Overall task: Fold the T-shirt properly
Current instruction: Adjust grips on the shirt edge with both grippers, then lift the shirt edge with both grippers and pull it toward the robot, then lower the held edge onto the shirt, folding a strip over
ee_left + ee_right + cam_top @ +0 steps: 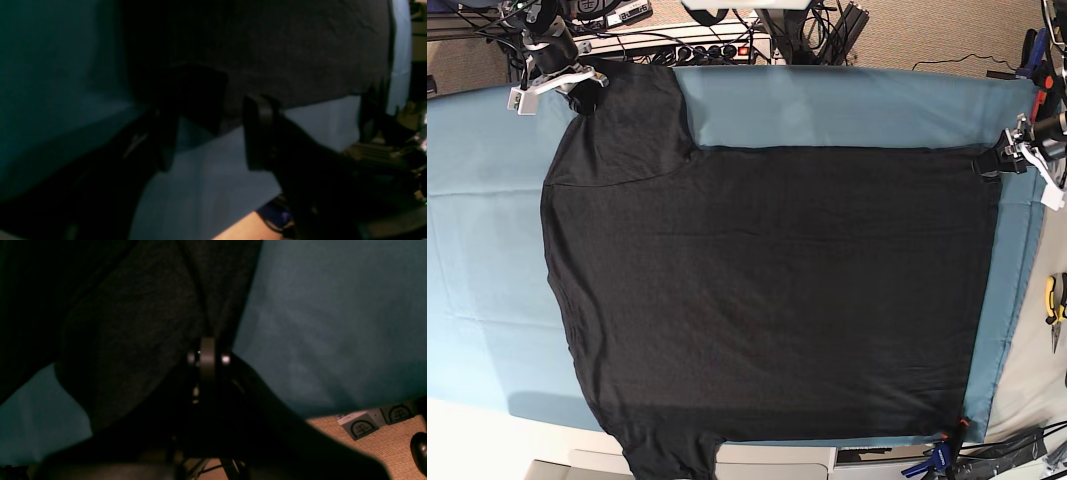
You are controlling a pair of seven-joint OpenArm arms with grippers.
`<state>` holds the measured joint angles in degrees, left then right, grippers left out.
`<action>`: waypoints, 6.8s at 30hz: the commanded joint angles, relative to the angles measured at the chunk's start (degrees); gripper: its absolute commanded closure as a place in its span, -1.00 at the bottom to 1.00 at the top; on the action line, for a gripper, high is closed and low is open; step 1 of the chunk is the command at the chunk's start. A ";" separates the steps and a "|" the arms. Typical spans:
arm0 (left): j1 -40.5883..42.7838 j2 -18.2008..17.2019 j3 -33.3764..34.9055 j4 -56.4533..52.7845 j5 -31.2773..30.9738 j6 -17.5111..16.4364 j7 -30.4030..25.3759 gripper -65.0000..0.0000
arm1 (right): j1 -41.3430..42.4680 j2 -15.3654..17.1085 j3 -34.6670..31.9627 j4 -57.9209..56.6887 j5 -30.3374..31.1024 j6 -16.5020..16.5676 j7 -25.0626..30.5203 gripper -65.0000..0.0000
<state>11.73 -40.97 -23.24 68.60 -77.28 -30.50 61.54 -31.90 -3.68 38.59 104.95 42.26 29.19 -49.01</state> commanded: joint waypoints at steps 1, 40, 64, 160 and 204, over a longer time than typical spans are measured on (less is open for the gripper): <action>-0.26 -1.44 -0.39 0.61 1.27 0.28 -0.68 0.06 | -0.33 0.35 0.07 0.57 0.13 0.33 0.04 1.00; -0.09 -4.44 -0.42 0.61 1.38 -1.09 1.07 1.00 | -1.05 0.83 1.77 4.07 4.44 6.43 -3.56 1.00; 12.26 -5.88 -14.45 0.63 -7.72 -4.96 5.92 1.00 | -12.48 0.85 12.52 9.49 11.65 9.07 -7.19 1.00; 20.46 -1.79 -28.13 16.59 -7.72 -8.39 4.42 1.00 | 12.59 6.34 4.55 9.49 5.99 10.14 -9.09 1.00; 3.15 -2.84 -7.58 16.52 15.69 -1.84 -7.58 1.00 | 33.46 9.22 -6.51 -12.83 -16.65 4.57 0.00 1.00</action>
<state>15.49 -42.24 -30.22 84.40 -60.62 -32.12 55.20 0.64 4.75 32.08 91.20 24.88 33.87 -50.52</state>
